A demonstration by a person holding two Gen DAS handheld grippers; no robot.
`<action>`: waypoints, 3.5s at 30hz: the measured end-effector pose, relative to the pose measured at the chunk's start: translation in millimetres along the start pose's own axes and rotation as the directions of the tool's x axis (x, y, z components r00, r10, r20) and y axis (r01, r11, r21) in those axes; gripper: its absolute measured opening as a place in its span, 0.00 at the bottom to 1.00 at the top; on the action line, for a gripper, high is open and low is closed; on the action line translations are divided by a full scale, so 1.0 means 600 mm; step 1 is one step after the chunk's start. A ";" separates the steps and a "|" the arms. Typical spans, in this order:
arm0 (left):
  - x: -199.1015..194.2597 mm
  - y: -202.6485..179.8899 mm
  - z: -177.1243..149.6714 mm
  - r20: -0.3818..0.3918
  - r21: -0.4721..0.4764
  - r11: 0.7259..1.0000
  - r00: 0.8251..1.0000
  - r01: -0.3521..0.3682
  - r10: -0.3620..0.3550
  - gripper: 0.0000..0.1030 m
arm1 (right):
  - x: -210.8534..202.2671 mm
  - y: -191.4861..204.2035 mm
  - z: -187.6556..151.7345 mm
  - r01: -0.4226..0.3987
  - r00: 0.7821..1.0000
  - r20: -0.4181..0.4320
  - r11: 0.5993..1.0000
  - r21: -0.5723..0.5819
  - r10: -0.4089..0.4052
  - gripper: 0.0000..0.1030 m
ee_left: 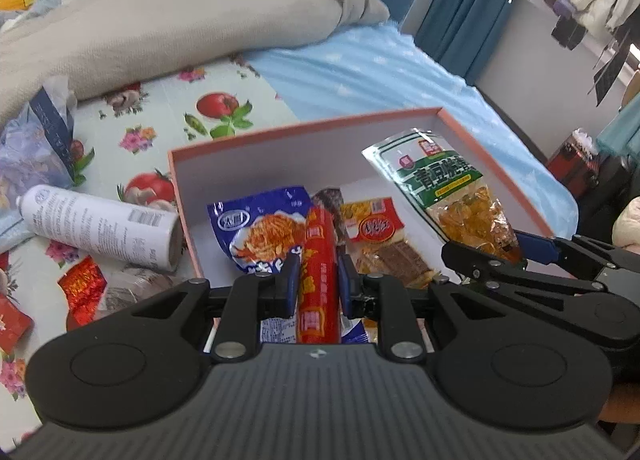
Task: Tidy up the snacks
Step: 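Lower both items into the orange box and open both tools, then withdraw both open tools from the box back over the sheet, then lower the left tool to the red pack while the right approaches the clear bag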
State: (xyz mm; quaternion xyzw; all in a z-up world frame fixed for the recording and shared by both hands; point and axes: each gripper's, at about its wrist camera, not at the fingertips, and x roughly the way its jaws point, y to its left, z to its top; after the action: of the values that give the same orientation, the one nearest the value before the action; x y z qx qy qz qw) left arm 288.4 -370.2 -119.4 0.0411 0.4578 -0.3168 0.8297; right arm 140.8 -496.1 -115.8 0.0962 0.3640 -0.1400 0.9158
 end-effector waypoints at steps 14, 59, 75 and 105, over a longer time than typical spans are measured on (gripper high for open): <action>-0.007 -0.002 -0.003 -0.010 -0.009 1.000 1.000 -0.002 0.002 0.44 | 0.002 -0.017 -0.006 0.009 1.000 -0.019 1.000 0.028 -0.008 0.74; -0.424 0.140 -0.150 0.311 -0.147 0.976 0.930 -0.158 0.197 0.53 | -0.260 0.182 -0.014 -0.214 0.937 0.267 0.974 -0.073 0.226 0.74; -0.406 0.223 -0.243 0.249 -0.235 0.951 0.933 -0.201 0.258 0.53 | -0.225 0.271 -0.089 -0.287 0.936 0.165 0.945 -0.158 0.311 0.74; -0.327 0.371 -0.352 0.140 -0.352 0.896 0.931 -0.272 0.338 0.66 | -0.114 0.394 -0.193 -0.402 0.914 -0.055 0.882 -0.247 0.401 0.74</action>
State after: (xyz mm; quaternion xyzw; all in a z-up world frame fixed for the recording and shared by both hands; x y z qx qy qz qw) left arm 184.3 -21.5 -136.4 -0.0570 0.4070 -0.1044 0.9057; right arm 96.1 -228.6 -133.7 0.0520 0.3521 0.1003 0.9291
